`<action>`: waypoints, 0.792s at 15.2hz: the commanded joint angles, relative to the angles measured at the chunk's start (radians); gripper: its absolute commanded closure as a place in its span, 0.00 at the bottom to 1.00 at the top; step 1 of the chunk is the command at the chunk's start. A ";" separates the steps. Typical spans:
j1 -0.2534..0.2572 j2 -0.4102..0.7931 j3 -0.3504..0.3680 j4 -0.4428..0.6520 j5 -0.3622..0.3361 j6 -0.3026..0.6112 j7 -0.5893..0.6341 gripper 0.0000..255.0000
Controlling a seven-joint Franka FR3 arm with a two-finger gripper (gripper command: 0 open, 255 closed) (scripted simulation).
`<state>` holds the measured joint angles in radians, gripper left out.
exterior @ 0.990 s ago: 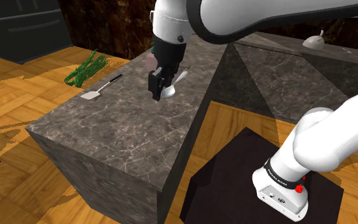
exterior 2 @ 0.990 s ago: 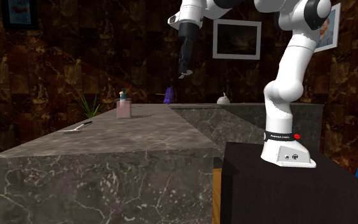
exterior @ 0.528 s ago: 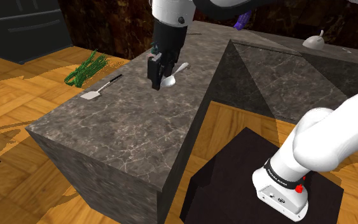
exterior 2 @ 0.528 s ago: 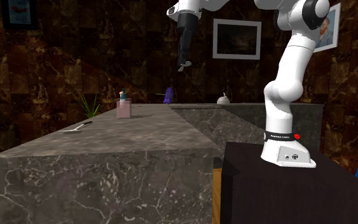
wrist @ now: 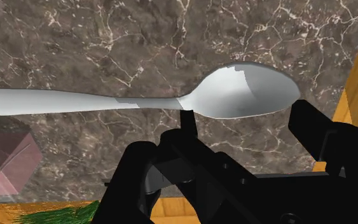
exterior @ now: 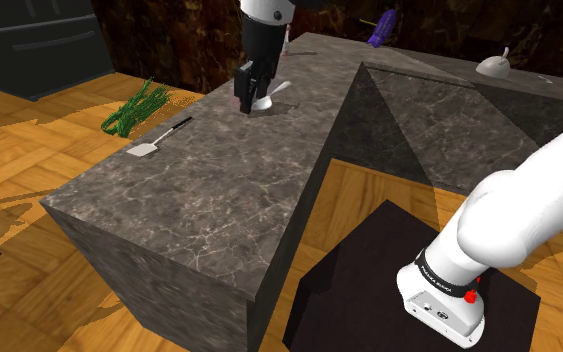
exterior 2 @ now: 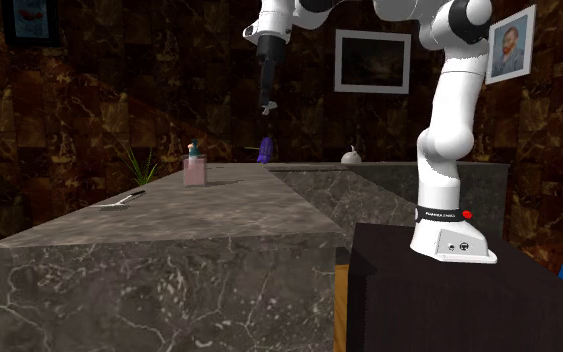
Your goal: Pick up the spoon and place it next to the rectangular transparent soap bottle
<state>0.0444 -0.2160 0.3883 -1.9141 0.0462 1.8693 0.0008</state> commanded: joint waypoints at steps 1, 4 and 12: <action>-0.017 0.045 -0.017 0.045 -0.016 -0.002 -0.030 1.00; -0.042 0.115 -0.042 0.114 -0.036 -0.007 -0.073 1.00; -0.095 0.333 -0.096 0.368 -0.088 -0.050 -0.177 1.00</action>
<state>-0.0453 0.0892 0.2980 -1.5848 -0.0359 1.8304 -0.1648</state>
